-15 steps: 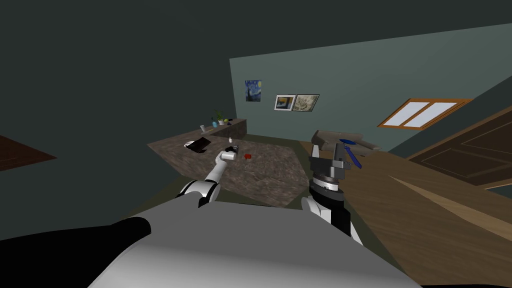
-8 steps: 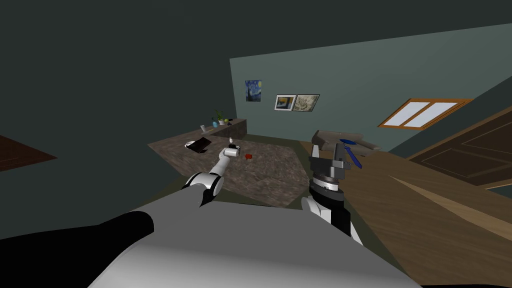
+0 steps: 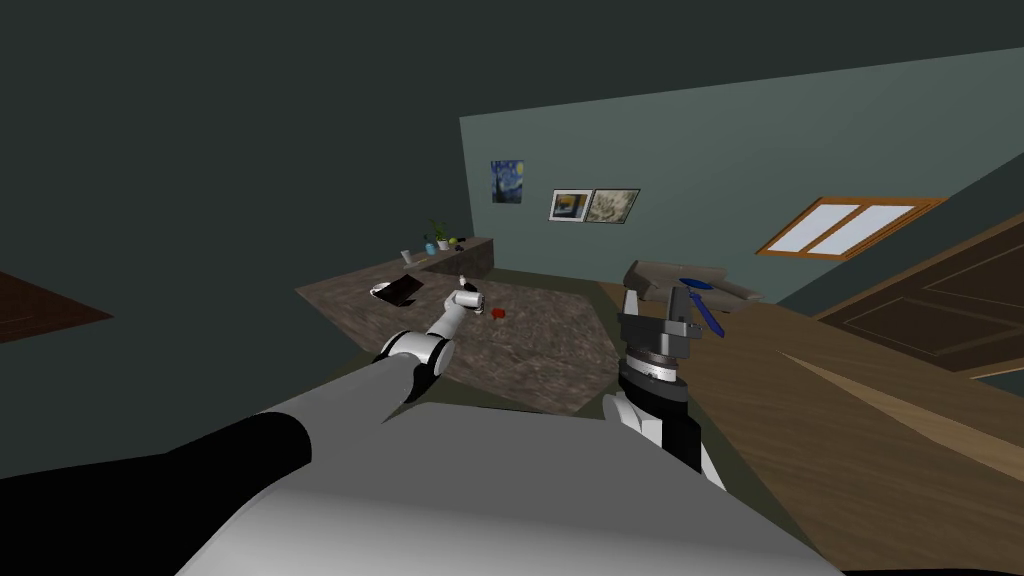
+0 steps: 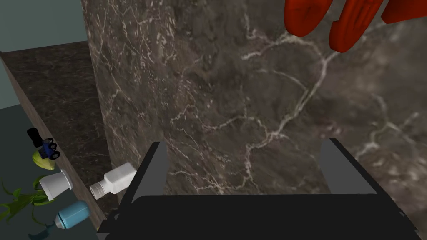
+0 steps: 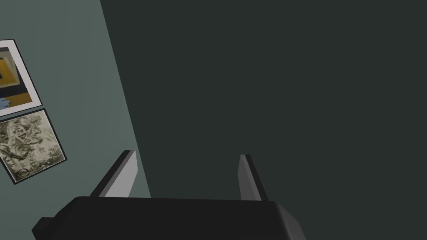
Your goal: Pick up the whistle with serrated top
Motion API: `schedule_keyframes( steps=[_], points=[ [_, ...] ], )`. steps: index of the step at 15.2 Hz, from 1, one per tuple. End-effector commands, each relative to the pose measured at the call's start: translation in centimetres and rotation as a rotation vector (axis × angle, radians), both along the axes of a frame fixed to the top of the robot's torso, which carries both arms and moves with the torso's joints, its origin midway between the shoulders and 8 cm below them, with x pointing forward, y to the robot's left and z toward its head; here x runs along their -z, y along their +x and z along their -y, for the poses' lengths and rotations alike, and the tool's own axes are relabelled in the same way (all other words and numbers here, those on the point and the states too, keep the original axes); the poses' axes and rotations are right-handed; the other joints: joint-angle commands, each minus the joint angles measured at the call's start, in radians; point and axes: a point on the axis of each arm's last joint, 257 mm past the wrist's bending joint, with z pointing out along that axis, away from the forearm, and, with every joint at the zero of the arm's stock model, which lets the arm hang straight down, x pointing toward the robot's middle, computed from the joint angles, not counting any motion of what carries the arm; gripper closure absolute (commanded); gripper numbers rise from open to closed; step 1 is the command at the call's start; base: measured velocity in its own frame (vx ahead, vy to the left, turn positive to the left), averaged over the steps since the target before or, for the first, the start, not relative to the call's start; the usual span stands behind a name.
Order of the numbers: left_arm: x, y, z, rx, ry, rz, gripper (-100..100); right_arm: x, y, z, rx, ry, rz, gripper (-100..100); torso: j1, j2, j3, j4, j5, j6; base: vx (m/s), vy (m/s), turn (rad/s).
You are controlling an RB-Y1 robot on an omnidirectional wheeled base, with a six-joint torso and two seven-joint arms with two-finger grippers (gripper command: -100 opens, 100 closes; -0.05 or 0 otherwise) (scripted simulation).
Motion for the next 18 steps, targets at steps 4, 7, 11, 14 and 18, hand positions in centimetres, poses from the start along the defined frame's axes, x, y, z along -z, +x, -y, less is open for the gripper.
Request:
schedule_keyframes(
  steps=[4,7,11,14,18],
  points=[
    [1.1,-1.5,1.8,0.0,-0.022,-0.123,-100,0.0,0.0,0.0,0.0,0.0,0.0,0,0.0,0.0,0.0,0.0,0.0,0.0,0.012,0.014,-0.004],
    [1.5,-2.3,2.7,0.0,-0.032,-0.184,-100,0.0,0.0,0.0,0.0,0.0,0.0,0,0.0,-0.001,0.0,0.0,0.0,0.0,0.019,0.012,-0.007],
    [1.2,-3.6,4.6,0.007,-0.049,-0.275,-100,0.0,0.0,0.0,0.0,0.0,0.0,0,-0.001,0.0,0.0,0.0,0.0,0.0,0.017,0.007,-0.006],
    [1.7,-4.7,5.4,0.006,-0.053,-0.332,-100,0.0,0.0,0.0,0.0,0.0,0.0,0,-0.001,-0.001,-0.001,0.0,0.0,0.0,0.029,0.006,-0.014],
    [1.7,-5.5,6.1,0.008,-0.057,-0.375,-100,0.0,0.0,0.0,0.0,0.0,0.0,0,-0.001,-0.001,-0.001,0.0,0.0,0.0,0.026,0.001,-0.008]
  ],
)
